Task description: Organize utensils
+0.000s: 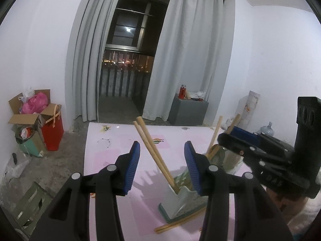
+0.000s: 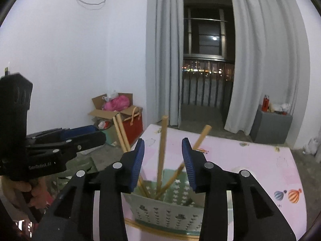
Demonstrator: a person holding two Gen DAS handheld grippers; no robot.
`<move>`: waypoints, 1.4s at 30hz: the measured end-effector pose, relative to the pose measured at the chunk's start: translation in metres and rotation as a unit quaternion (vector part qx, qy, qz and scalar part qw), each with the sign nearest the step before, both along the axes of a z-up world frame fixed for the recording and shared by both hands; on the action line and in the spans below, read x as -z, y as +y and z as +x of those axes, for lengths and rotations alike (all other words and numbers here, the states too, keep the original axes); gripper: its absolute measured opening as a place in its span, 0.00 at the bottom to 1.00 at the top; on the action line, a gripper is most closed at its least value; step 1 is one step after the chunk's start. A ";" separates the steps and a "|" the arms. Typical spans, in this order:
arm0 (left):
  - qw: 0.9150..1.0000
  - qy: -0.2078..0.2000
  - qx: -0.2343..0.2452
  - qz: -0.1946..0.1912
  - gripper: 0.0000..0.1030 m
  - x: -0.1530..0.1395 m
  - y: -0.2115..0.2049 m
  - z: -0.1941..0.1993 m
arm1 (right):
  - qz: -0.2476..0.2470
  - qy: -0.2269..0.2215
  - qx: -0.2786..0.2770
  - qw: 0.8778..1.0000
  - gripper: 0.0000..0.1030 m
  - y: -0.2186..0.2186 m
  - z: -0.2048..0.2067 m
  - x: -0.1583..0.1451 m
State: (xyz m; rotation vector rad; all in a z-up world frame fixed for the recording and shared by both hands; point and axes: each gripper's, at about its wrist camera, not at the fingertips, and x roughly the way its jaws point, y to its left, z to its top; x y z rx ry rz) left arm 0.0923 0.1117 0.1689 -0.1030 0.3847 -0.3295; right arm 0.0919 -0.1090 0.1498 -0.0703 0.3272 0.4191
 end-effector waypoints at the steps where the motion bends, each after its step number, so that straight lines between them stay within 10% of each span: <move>1: 1.000 0.000 0.004 0.002 0.43 0.000 -0.002 -0.001 | 0.010 0.002 0.005 1.000 0.43 -0.007 -0.002 -0.004; 11: 0.991 0.092 0.085 0.041 0.43 0.033 -0.026 -0.002 | 0.143 0.053 0.094 0.984 0.53 -0.102 -0.029 -0.010; 18: 0.958 0.184 0.145 0.168 0.43 0.106 -0.055 -0.005 | 0.110 0.128 0.146 0.975 0.53 -0.127 -0.041 0.045; 26: 0.944 0.253 0.147 0.150 0.42 0.145 -0.068 0.037 | 0.148 0.237 0.160 0.947 0.53 -0.140 -0.023 0.100; 33: 0.928 0.261 0.197 0.176 0.18 0.145 -0.098 0.003 | 0.131 0.269 0.155 0.941 0.53 -0.132 -0.020 0.116; 42: 0.915 0.337 0.218 0.051 0.11 0.150 -0.126 -0.010 | 0.111 0.294 0.147 0.938 0.53 -0.124 -0.016 0.130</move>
